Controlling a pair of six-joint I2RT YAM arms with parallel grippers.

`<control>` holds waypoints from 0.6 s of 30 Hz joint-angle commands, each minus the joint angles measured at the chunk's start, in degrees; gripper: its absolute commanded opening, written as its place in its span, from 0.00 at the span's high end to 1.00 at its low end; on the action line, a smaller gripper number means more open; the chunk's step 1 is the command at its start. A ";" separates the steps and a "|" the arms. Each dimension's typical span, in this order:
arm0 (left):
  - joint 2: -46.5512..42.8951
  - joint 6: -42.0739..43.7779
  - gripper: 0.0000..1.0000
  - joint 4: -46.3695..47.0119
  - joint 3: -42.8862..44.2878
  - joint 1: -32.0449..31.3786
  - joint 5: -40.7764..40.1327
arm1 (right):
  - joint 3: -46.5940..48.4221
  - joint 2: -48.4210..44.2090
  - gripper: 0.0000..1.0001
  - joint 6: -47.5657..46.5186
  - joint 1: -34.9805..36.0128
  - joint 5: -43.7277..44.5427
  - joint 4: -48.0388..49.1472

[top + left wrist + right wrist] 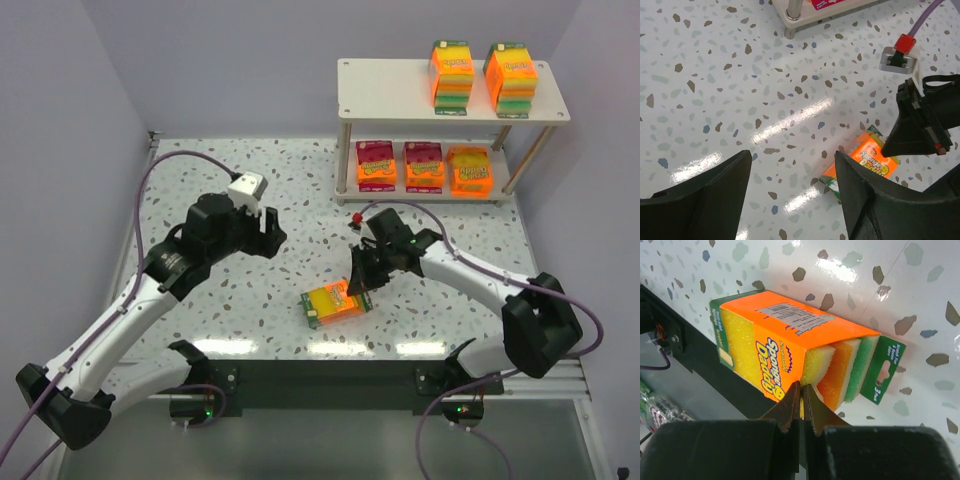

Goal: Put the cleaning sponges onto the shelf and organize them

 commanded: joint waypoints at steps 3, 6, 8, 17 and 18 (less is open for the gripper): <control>-2.44 -1.54 0.28 -1.42 4.22 1.52 -5.58 | 5.52 -7.96 1.00 2.14 0.16 -2.30 -7.32; -3.05 -2.51 0.28 -2.91 7.12 2.22 -9.36 | 8.69 -11.21 1.00 5.30 -0.10 -3.36 -9.96; -3.75 -3.12 0.28 -3.61 9.05 2.75 -11.73 | 12.73 -13.05 1.00 8.02 -1.15 -5.29 -10.75; -6.83 -4.53 0.29 -4.41 13.11 4.16 -17.46 | 34.44 -12.81 1.00 29.72 -17.67 -15.76 2.91; -6.92 -4.53 0.29 -4.32 13.19 4.16 -17.11 | 38.46 -10.89 1.00 32.01 -18.64 -14.71 4.78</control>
